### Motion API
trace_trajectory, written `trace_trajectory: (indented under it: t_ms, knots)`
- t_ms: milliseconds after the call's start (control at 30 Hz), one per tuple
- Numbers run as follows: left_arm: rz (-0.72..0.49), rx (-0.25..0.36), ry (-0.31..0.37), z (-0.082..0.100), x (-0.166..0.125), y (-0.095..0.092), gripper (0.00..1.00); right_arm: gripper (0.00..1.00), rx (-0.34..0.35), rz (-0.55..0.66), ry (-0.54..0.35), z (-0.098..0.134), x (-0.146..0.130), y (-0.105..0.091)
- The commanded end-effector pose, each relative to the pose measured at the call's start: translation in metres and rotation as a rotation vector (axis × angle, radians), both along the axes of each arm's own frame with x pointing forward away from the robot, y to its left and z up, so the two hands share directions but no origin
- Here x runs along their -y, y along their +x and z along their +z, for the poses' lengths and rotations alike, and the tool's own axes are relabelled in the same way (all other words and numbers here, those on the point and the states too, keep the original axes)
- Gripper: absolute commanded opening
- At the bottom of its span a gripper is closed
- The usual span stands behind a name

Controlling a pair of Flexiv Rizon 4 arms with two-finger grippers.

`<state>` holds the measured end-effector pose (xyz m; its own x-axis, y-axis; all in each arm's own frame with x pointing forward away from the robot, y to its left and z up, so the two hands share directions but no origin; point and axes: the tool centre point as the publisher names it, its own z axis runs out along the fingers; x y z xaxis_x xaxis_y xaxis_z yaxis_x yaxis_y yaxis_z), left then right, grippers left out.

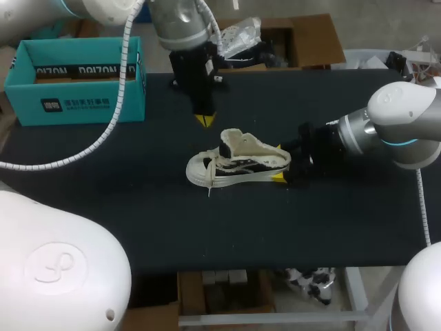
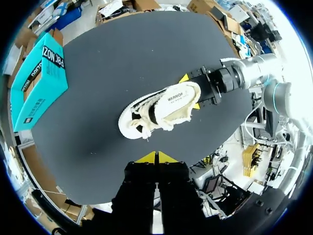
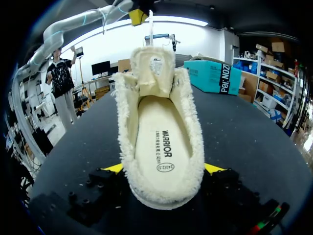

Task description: Open the shoe tongue, take the insole out of the shoe, put the insole back into the shoe, and pack the shoe into the shoebox

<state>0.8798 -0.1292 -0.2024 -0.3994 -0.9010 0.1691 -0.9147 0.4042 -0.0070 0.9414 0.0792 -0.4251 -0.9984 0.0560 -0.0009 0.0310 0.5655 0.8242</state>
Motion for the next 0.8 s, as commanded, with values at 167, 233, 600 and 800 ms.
trace_trajectory:
  t_ms: [167,233,600,800]
  knots:
    - [-0.933,-0.070,0.231,-0.004,0.023,0.019,0.00,0.00,0.000,0.002,0.003,-0.004,0.002,0.002]
    - [-0.933,-0.070,0.231,-0.004,0.023,0.019,0.00,0.00,0.000,0.002,0.003,-0.004,0.002,0.002]
    - [-0.987,-0.015,0.117,-0.016,0.032,0.017,0.00,0.00,0.000,0.002,0.003,-0.004,0.002,0.002]
    - [-0.986,0.087,0.037,-0.040,0.046,0.011,0.00,0.00,0.000,0.002,0.003,-0.004,0.002,0.002]
